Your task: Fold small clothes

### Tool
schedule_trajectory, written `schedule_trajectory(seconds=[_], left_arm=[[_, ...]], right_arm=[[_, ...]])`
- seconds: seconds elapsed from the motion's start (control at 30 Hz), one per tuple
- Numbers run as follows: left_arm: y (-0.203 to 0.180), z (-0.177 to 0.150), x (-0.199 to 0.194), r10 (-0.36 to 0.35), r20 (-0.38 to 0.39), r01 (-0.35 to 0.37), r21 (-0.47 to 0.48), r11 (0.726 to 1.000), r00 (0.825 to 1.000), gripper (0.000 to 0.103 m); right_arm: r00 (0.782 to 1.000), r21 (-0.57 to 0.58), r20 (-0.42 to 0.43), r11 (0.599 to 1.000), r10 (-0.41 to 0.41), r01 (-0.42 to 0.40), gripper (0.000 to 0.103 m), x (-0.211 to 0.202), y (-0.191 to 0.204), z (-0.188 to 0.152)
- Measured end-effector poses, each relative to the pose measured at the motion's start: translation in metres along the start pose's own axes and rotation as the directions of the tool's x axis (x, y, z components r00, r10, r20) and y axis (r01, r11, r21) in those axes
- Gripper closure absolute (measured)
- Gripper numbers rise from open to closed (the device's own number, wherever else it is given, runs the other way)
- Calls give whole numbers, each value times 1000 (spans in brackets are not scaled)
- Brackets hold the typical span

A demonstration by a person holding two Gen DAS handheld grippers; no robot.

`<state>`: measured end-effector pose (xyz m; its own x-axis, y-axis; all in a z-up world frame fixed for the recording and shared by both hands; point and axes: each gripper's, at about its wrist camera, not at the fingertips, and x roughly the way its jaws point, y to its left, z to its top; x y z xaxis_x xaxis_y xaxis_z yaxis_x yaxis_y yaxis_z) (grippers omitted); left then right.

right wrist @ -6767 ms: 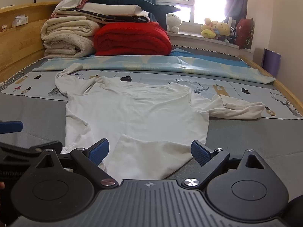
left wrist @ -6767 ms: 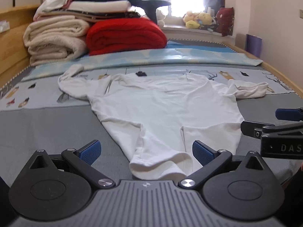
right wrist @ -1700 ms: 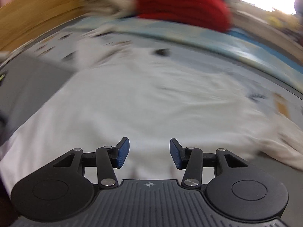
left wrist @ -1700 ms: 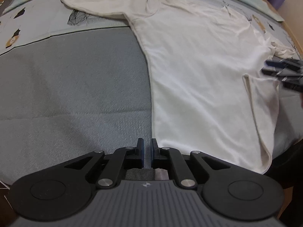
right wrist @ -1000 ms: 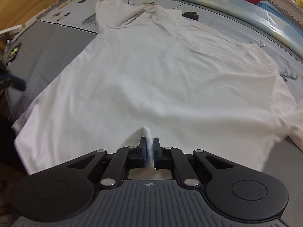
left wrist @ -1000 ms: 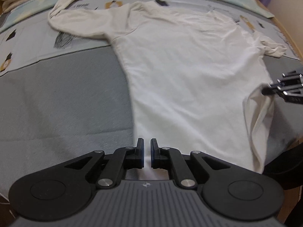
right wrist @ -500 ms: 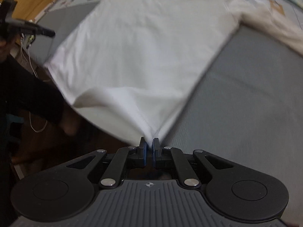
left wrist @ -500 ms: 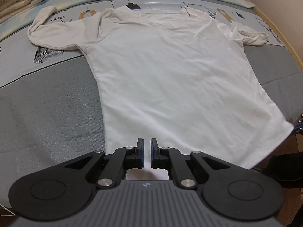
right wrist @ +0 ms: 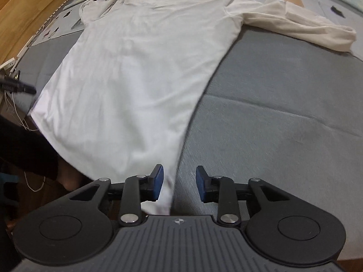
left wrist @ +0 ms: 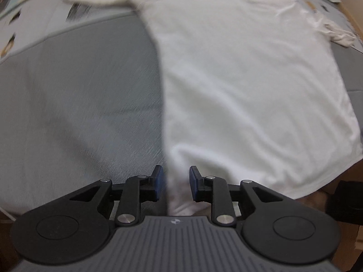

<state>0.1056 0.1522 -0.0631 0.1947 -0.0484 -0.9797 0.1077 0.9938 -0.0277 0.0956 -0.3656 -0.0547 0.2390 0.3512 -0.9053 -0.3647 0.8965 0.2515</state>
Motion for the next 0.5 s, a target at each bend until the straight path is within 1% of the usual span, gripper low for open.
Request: schedule_trajectory(seconds=[0.1,0.17,0.27,0.3,0.37,0.4,0.43,0.47,0.5], left_arm=[[14,-6,7,-29,-38,27,-50,998,999,75],[13,-9,9,-49,-40,48,-45,998,998,75],[8,-7,12,-62,-43,62,-20,998,997,72],[7,-5,13,-59,-45,58,-13,998,997,72],[1,-4,14,-46,-53,46,3,999,998,72],[-1,-4,16,-37,-57,38,16,999,998,72],[-3,-4,18,-32,-62,34,36,999,998,74],[-6,-6,18,-31,-67,36,61,998,997,86],[-8,-7,18,-29,-65,34,83,996,997,95]], right_arm=[[999,23,-29,999,28,-28,70,17,4,8],[997,19,-62,999,38,-37,70,30,9,10],[998,-36,-69,999,4,-7,67,39,23,12],[998,-45,-66,999,-1,-2,70,39,26,12],[998,-38,-64,999,-5,3,96,37,24,14],[998,-27,-62,1000,-3,1,96,36,21,15],[998,-19,-56,1000,-1,0,97,33,18,15],[999,-9,-50,1000,-2,2,97,31,15,14],[999,0,-47,1000,-5,5,97,29,12,13]])
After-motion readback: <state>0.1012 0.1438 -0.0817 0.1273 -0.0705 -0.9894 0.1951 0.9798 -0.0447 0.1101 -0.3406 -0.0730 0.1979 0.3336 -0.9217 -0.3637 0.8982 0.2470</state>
